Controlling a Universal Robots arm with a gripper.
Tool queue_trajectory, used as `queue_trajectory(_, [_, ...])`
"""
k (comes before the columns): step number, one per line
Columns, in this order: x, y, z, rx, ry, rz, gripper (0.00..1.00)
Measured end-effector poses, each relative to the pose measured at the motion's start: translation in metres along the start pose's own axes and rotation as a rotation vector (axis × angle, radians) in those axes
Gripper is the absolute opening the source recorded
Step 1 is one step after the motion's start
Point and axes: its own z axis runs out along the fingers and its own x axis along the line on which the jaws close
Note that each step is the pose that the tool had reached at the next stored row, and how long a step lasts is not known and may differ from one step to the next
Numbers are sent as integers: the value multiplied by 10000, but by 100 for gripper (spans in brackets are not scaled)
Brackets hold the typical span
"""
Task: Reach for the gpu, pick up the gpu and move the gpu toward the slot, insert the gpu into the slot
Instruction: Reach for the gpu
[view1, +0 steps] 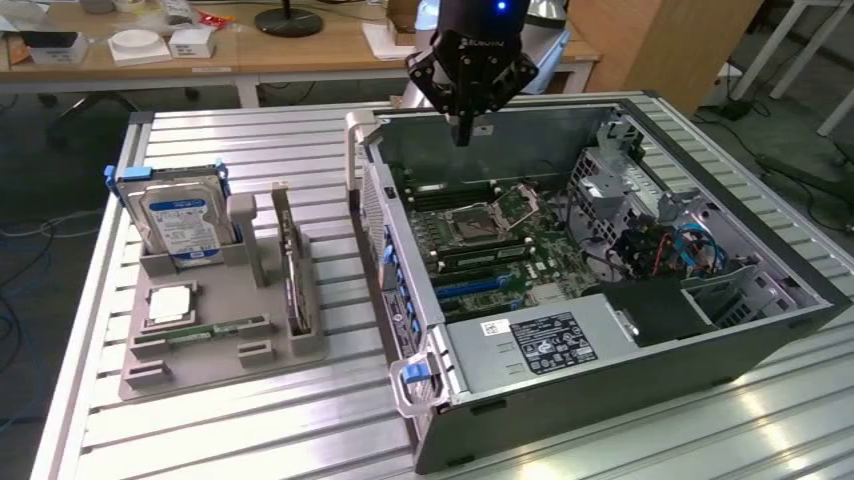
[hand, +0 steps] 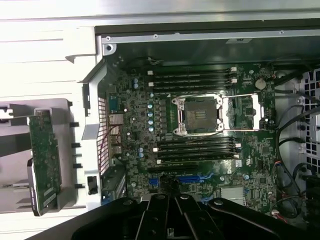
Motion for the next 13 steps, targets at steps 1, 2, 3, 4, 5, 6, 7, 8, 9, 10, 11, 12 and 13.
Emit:
queue_trajectory(1, [20, -1, 0, 0, 0, 1, 10])
queue_trajectory(2, [42, -3, -1, 1, 0, -1, 10])
queue_trajectory(3, [66, -5, -2, 0, 0, -1, 10])
queue_trajectory(4, [88, -7, -2, -1, 0, -1, 10])
queue_trajectory(5, [112, -8, -3, 0, 0, -1, 10])
queue_trajectory(6, [135, -10, -3, 0, 0, 0, 10])
queue_trajectory(7, [157, -12, -4, -1, 0, 0, 10])
queue_trajectory(8, [179, -13, -4, -1, 0, 1, 10])
queue_trajectory(9, [197, -15, -5, 0, 0, 0, 10])
queue_trajectory(10, [215, -16, -6, 0, 0, -1, 10])
queue_trajectory(11, [234, -18, -6, 0, 0, -1, 10])
queue_trajectory(12, [251, -19, -7, 0, 0, -1, 10])
queue_trajectory(13, [270, -20, -7, 0, 0, -1, 10])
